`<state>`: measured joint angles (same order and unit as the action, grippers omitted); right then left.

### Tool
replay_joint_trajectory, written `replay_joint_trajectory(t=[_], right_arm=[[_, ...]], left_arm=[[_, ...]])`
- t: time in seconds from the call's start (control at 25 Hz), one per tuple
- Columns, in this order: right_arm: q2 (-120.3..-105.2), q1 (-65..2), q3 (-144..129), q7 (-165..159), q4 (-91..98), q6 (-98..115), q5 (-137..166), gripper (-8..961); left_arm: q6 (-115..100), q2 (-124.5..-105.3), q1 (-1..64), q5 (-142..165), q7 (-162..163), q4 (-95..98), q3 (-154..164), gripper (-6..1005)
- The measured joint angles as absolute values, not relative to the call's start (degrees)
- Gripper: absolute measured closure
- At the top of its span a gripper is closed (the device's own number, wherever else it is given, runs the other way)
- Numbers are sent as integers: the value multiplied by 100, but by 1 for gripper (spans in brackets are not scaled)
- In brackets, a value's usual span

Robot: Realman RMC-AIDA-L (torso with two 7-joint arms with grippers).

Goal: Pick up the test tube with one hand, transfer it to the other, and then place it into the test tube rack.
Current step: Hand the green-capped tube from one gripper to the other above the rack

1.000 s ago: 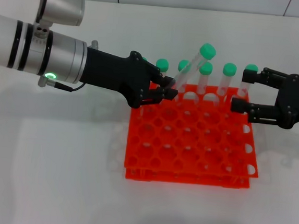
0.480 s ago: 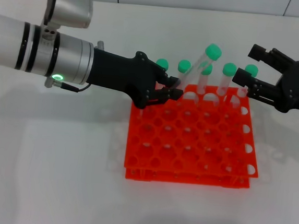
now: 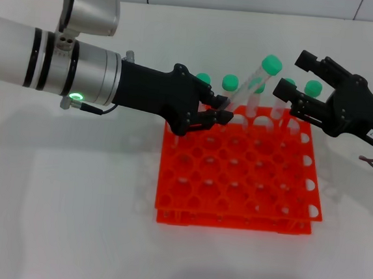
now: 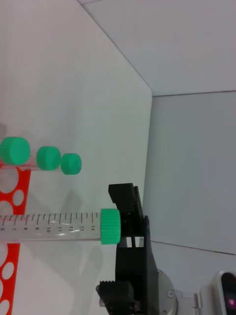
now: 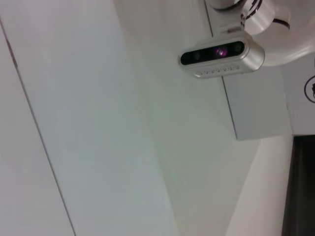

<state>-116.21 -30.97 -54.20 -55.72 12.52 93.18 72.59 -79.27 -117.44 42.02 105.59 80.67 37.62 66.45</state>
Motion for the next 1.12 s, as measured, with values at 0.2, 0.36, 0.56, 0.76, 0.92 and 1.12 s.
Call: replay_joint_trajectory(t=[0.2, 0.36, 0.56, 0.76, 0.92, 1.12], right_arm=[[-11620, -3242, -5422, -5325, 916, 9379, 7180, 117], [-11619, -3371, -5415, -5190, 714, 9407, 7180, 129], [-11618, -3505, -5373, -5012, 484, 9418, 7178, 144], [-11618, -3557, -5356, -4860, 370, 9463, 7125, 158], [-11618, -3558, -5353, -4834, 334, 9492, 7026, 170], [-11619, -3559, -5350, -4801, 275, 9515, 6937, 185]], left_arm=[[-7927, -11760, 4221, 10554, 8059, 3762, 6653, 716], [-7871, -11783, 4283, 10581, 8062, 3737, 6653, 712], [-7825, -11803, 4303, 10585, 8063, 3716, 6654, 708], [-7822, -11805, 4322, 10588, 8055, 3710, 6653, 704], [-7814, -11813, 4331, 10590, 8055, 3709, 6653, 701], [-7781, -11819, 4339, 10591, 8056, 3708, 6659, 696]])
